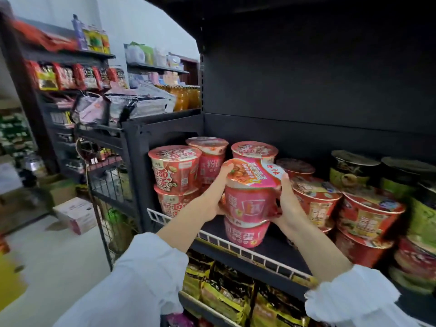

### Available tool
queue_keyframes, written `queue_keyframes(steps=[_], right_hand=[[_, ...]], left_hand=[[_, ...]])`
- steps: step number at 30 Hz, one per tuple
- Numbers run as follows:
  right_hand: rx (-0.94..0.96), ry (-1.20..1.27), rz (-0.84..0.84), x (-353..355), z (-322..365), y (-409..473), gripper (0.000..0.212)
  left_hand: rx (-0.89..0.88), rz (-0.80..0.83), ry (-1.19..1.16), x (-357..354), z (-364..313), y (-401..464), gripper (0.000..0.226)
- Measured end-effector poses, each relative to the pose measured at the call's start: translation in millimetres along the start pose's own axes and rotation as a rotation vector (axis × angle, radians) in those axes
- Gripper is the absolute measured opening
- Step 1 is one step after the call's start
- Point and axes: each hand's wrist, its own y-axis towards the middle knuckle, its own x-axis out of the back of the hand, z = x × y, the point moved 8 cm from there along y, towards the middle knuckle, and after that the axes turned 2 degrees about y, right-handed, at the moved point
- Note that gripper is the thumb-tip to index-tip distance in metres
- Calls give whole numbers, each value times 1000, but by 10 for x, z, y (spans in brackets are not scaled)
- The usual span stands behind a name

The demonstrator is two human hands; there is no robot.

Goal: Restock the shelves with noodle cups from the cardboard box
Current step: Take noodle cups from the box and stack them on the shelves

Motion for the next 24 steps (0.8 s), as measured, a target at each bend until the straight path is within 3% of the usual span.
queue_keyframes(steps=[3,7,8,11,13,16,20,24], right_hand=[[58,-65,-66,-28,-134,112,47],[39,-182,-287,-52,-281,195,94],[68,-228,-365,-58,-248,169,93],[347,-326,-583,-95,14,-36,57],[557,-443,-649,-190,196,-152,48],[705,-870,-646,-459,350,-146,33],[867,-1331,-644,-937,383,-179,12],[984,-1496,-612,-1242,264,-154,24]], left_hand=[[18,38,83,24,80,184,82],[25,70,114,173,73,315,69],[-3,35,176,270,67,362,64],[-307,-130,774,595,-47,525,46],[-591,-246,1220,709,-144,540,35],[-809,-311,1644,772,-159,480,32],[-921,-210,1950,763,-70,516,38],[-978,-148,2063,799,-53,535,39]])
